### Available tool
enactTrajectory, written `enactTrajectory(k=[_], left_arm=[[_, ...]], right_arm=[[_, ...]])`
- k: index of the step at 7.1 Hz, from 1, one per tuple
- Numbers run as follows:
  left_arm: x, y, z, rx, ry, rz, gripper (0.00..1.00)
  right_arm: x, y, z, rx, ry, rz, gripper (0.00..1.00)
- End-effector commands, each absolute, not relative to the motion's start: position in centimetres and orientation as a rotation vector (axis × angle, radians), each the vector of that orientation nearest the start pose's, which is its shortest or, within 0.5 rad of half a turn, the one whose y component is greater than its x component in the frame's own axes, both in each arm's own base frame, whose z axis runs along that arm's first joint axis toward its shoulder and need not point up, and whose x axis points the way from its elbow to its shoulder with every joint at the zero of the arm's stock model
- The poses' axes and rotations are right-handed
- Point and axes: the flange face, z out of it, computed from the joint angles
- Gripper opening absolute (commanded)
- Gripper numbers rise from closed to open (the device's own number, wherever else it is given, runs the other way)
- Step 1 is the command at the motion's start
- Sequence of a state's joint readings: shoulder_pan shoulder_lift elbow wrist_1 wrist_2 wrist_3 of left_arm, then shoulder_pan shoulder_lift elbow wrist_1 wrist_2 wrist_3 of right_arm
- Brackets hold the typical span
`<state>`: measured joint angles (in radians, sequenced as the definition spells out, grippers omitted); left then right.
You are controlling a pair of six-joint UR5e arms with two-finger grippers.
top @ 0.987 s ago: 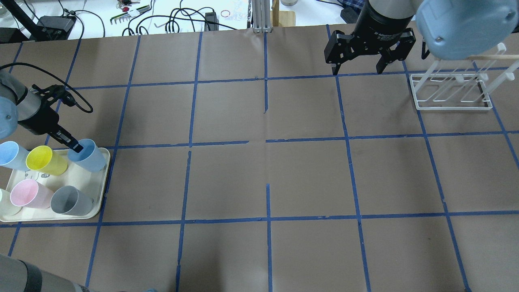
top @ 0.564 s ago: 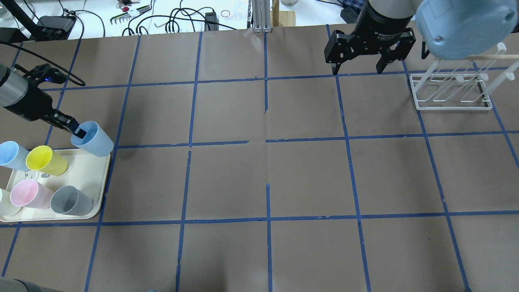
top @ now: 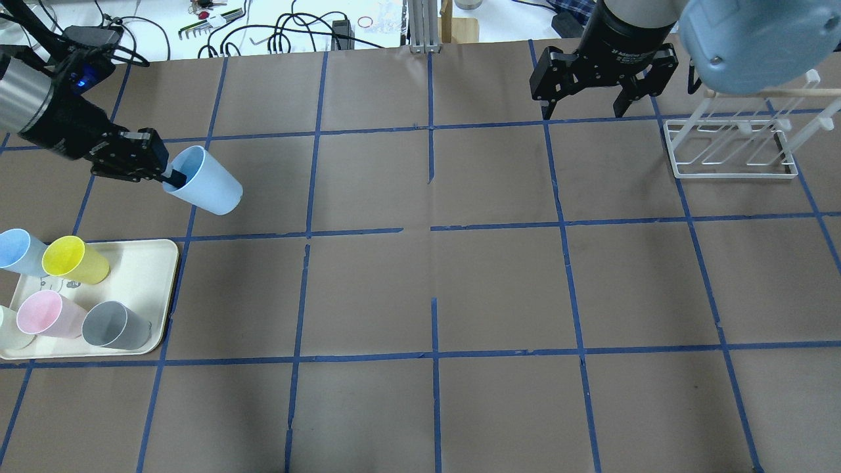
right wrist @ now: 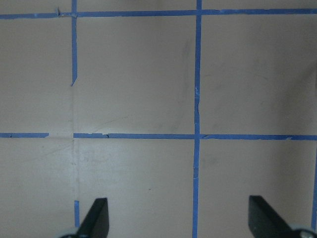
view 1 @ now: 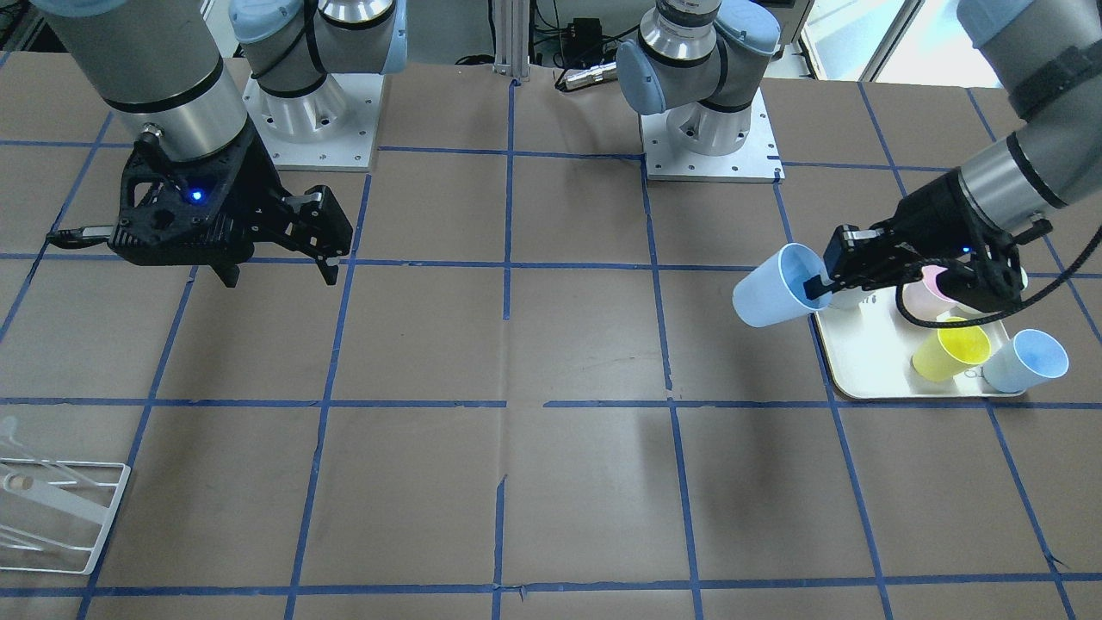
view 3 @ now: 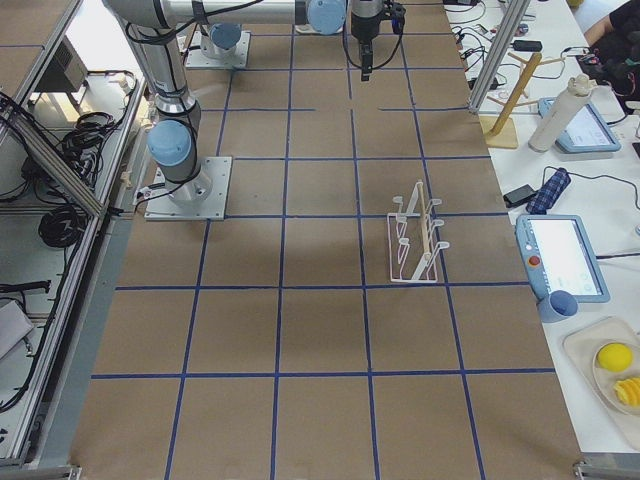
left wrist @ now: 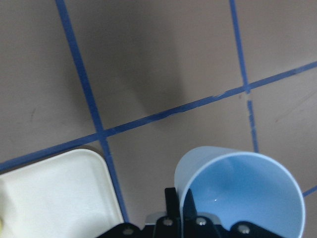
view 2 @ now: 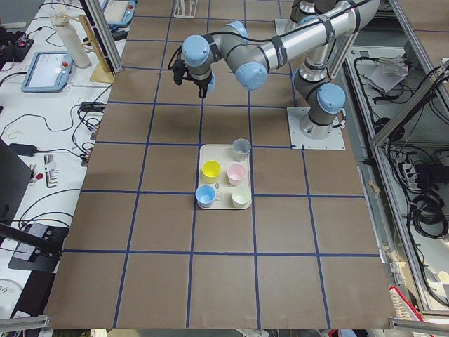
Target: Transfer IKEA cup to right arm and place on rack
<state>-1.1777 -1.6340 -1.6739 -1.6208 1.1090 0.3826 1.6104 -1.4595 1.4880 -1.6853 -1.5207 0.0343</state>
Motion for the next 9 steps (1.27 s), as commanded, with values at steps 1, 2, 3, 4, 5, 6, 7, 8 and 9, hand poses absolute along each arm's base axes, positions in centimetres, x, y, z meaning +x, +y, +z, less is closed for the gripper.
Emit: enactTrajectory(k=[1, 2, 3, 4, 5, 6, 7, 8, 9], left_arm=[[-7.5, -51.1, 44.4, 0.334, -2.401, -0.107, 0.00], [-10.8, -50.7, 45.2, 0.371, -2.300, -0.144, 0.00], [-12.9, -51.1, 44.9, 0.421, -2.143, -0.204, 0.00], [-14.4, -51.3, 43.8, 0.470, -1.965, -0.265, 0.00], [-16.5, -49.9, 42.9, 0.463, -1.849, -0.307, 0.00], [-19.9, -48.1, 41.1, 0.438, -1.750, -0.375, 0.00], [-22.7, -47.4, 39.8, 0.392, -1.672, -0.400, 0.00], [-23.9, -46.9, 39.4, 0.383, -1.586, -0.413, 0.00], [-24.2, -47.0, 39.2, 0.370, -1.576, -0.406, 0.00]], right_arm=[[12.1, -55.1, 48.6, 0.095, 3.085, -0.137, 1.00], [8.9, -55.7, 48.7, 0.184, 3.075, -0.138, 1.00], [5.9, -55.7, 49.3, 0.268, 3.070, -0.156, 1.00], [1.7, -55.5, 49.8, 0.387, 3.066, -0.155, 1.00], [-2.5, -53.4, 50.6, 0.528, 3.045, -0.062, 1.00], [-6.1, -52.0, 51.3, 0.646, 3.017, -0.047, 1.00], [-8.9, -51.5, 51.3, 0.732, 2.995, -0.035, 1.00], [-10.9, -50.7, 50.4, 0.791, 2.948, 0.038, 1.00], [-12.5, -50.3, 49.6, 0.824, 2.825, 0.083, 1.00]])
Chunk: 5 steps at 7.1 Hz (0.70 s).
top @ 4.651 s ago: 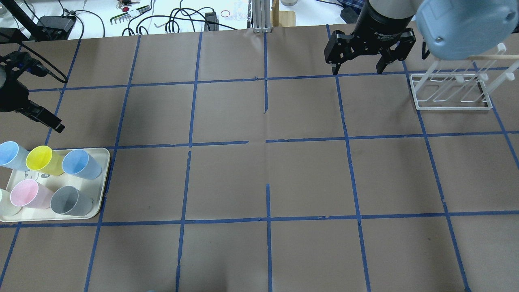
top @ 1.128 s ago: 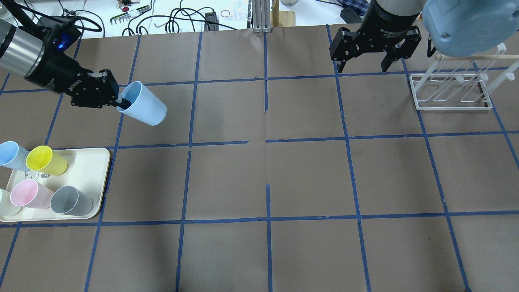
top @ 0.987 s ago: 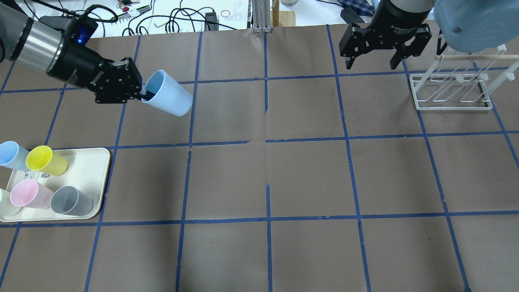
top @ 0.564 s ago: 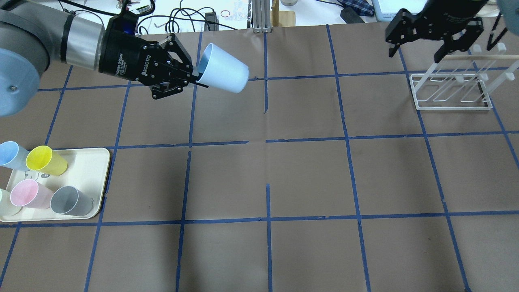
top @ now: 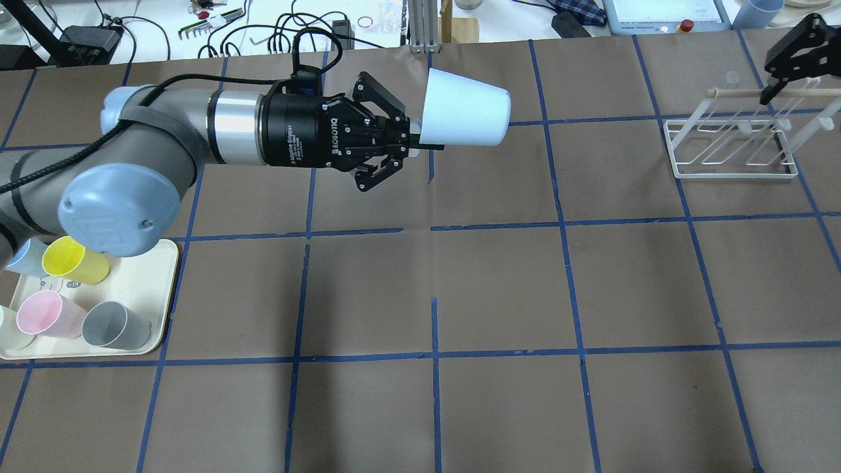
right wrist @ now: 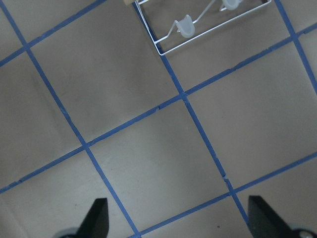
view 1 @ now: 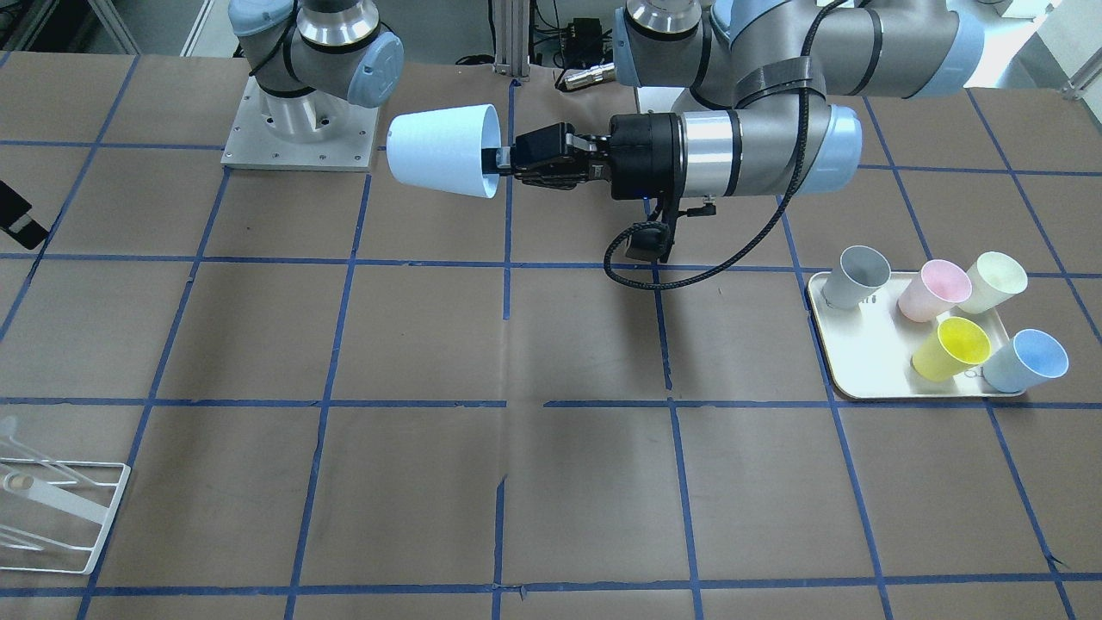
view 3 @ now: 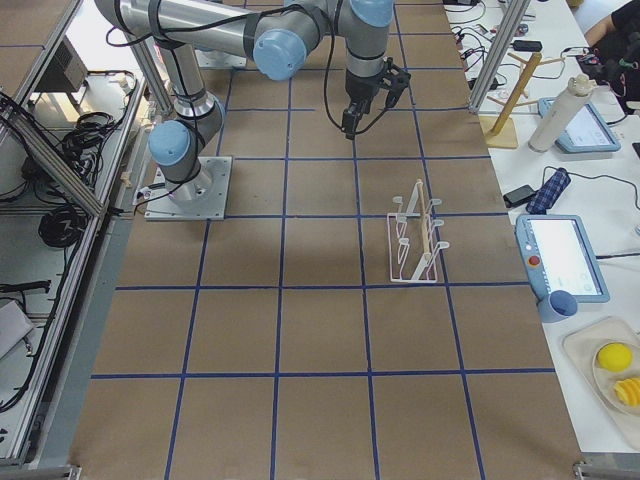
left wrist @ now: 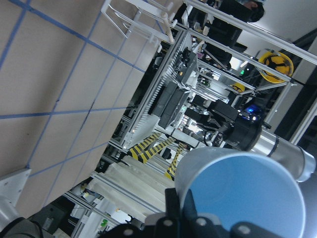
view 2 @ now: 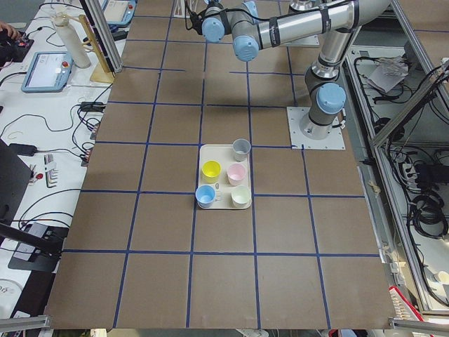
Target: Transfer IKEA cup to right arm and place on rack
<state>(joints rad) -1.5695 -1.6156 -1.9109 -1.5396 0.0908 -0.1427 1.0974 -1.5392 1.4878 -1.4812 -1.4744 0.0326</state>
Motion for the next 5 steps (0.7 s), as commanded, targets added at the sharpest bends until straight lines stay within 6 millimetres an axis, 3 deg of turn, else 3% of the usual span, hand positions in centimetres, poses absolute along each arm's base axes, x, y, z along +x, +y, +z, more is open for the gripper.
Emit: enactTrajectory(k=[1, 3, 5], left_arm=[[-24.3, -47.2, 39.0, 0.370, -1.573, -0.408, 0.00], [-24.3, -47.6, 38.2, 0.372, -1.574, -0.411, 0.00], [-24.5, -48.4, 36.9, 0.367, -1.576, -0.411, 0.00]], right_arm=[[-13.9, -49.5, 48.6, 0.785, 2.690, 0.160, 1.00], [-16.6, -48.2, 45.9, 0.775, 2.397, 0.293, 1.00], [-17.2, -48.1, 43.8, 0.725, 2.273, 0.366, 1.00]])
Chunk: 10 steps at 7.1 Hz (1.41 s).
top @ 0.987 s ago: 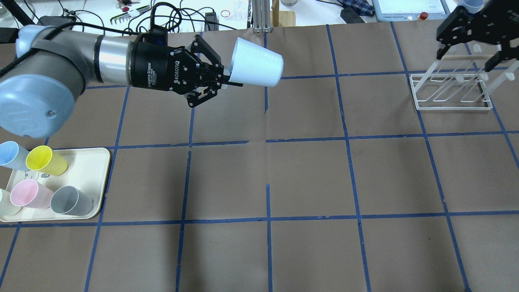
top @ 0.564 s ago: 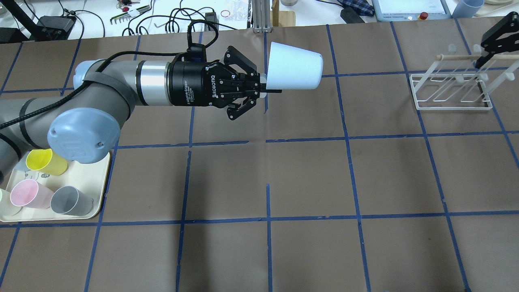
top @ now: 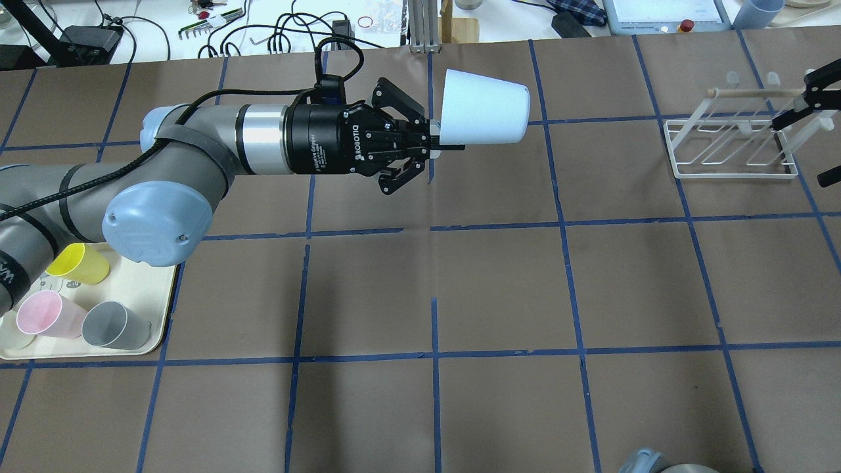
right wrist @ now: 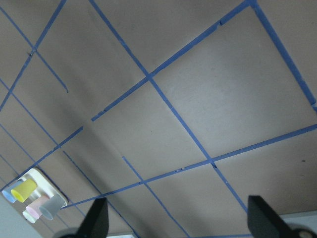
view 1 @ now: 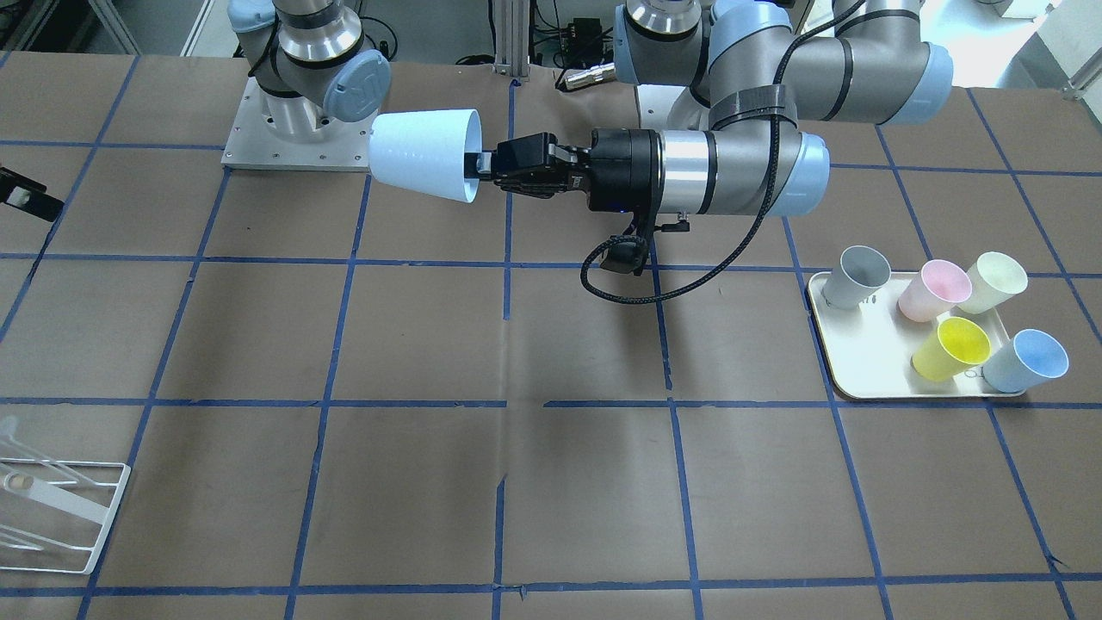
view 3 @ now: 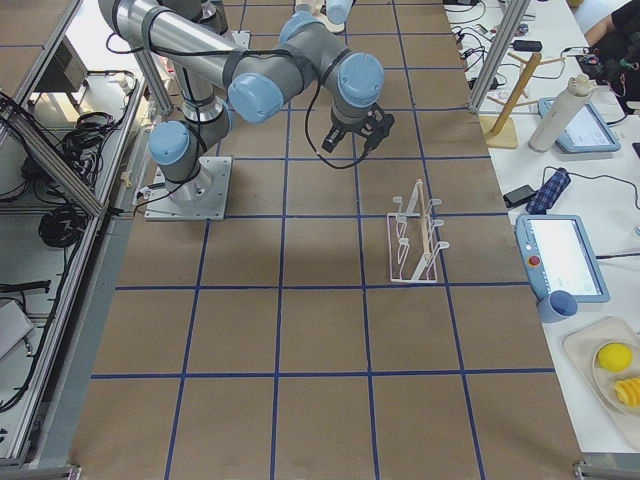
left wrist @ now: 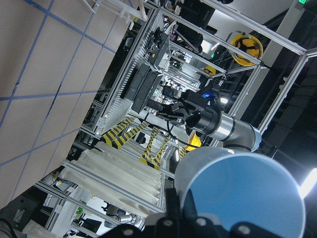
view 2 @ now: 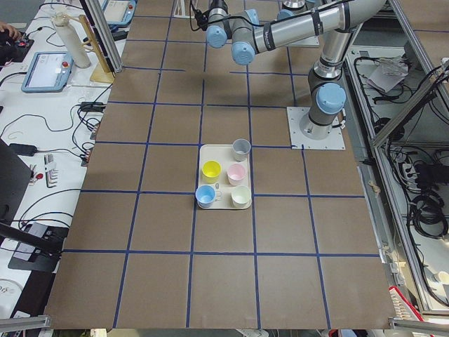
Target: Transfer IKEA cup to right arm and place on rack
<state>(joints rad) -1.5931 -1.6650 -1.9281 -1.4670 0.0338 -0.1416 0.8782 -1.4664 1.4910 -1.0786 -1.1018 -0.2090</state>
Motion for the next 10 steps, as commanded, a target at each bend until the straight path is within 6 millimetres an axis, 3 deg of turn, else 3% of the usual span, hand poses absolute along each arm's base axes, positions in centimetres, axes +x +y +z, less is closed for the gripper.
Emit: enactTrajectory(k=[1, 3, 5, 9, 10], left_arm=[[-25.0, -48.4, 36.6, 0.358, -1.578, -0.418, 0.00], [-25.8, -48.4, 36.0, 0.341, -1.583, -0.427, 0.00], [-26.0, -48.4, 36.0, 0.339, -1.580, -0.429, 0.00], [-26.1, -48.4, 36.0, 0.335, -1.578, -0.428, 0.00], [-26.1, -48.4, 36.0, 0.335, -1.578, -0.428, 0.00]], right_arm=[[-16.4, -47.8, 42.9, 0.736, 2.145, 0.448, 1.00], [-14.6, -46.7, 41.4, 0.812, 1.867, 0.670, 1.00], [-13.4, -45.9, 41.3, 0.891, 1.681, 0.810, 1.00], [-9.8, -47.0, 40.8, 1.137, 1.508, 1.016, 1.00], [-7.9, -47.3, 40.4, 1.133, 1.498, 1.043, 1.00]])
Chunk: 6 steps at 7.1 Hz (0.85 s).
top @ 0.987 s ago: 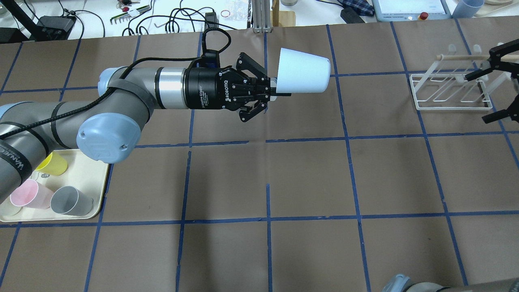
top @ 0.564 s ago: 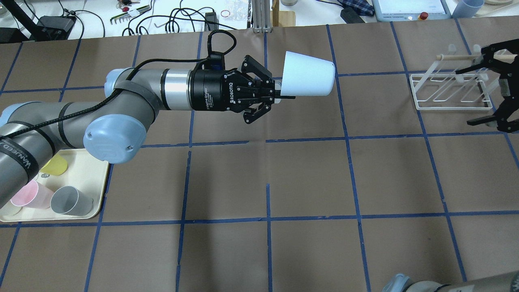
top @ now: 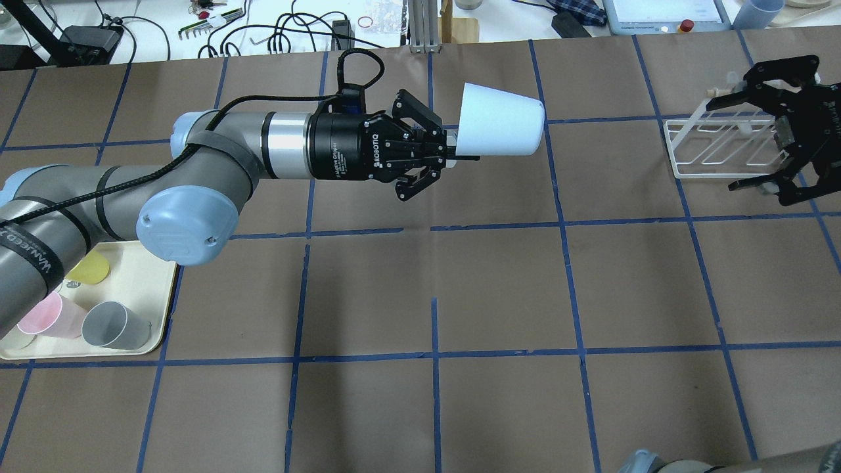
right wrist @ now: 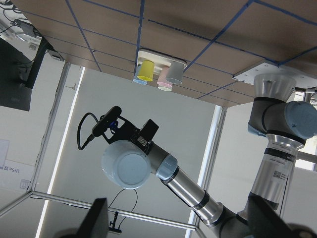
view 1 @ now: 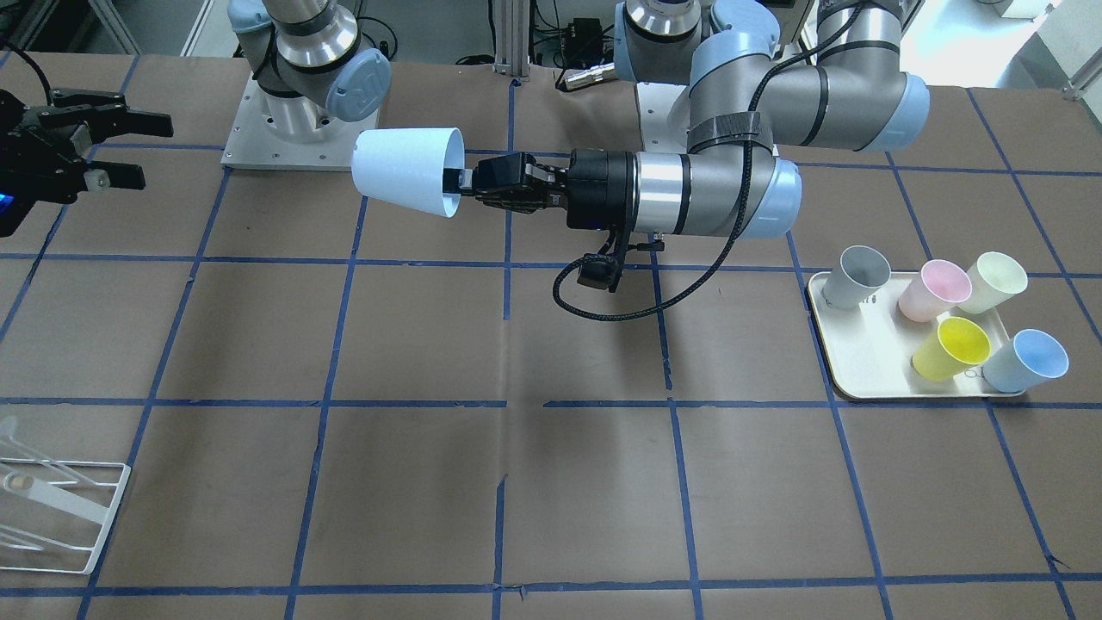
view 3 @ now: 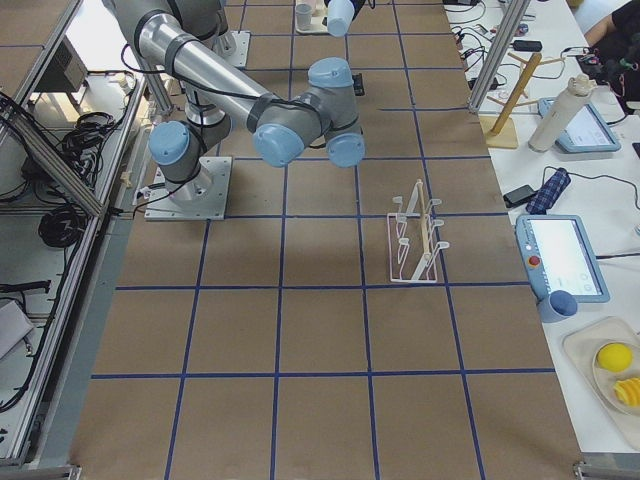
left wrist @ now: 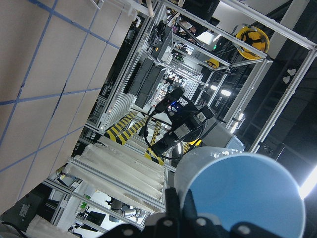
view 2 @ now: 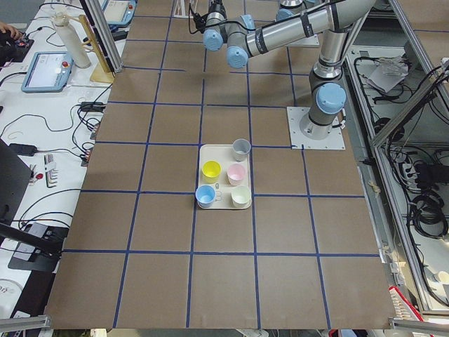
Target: Transfer IKEA cup to right arm and place on rack
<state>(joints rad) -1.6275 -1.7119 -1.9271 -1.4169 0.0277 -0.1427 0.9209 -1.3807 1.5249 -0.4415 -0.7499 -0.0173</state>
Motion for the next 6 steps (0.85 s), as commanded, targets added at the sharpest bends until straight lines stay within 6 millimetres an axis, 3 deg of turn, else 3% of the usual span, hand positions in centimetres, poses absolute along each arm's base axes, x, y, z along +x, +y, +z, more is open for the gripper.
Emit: enactTrajectory(k=[1, 6], left_arm=[[-26.1, -48.3, 36.0, 0.334, -1.578, -0.429, 0.00], [-26.1, -48.4, 35.9, 0.333, -1.579, -0.427, 0.00]], right_arm=[[-6.9, -47.6, 40.3, 1.130, 1.499, 1.059, 1.00], [-1.8, -48.3, 39.9, 1.074, 1.545, 1.125, 1.00]])
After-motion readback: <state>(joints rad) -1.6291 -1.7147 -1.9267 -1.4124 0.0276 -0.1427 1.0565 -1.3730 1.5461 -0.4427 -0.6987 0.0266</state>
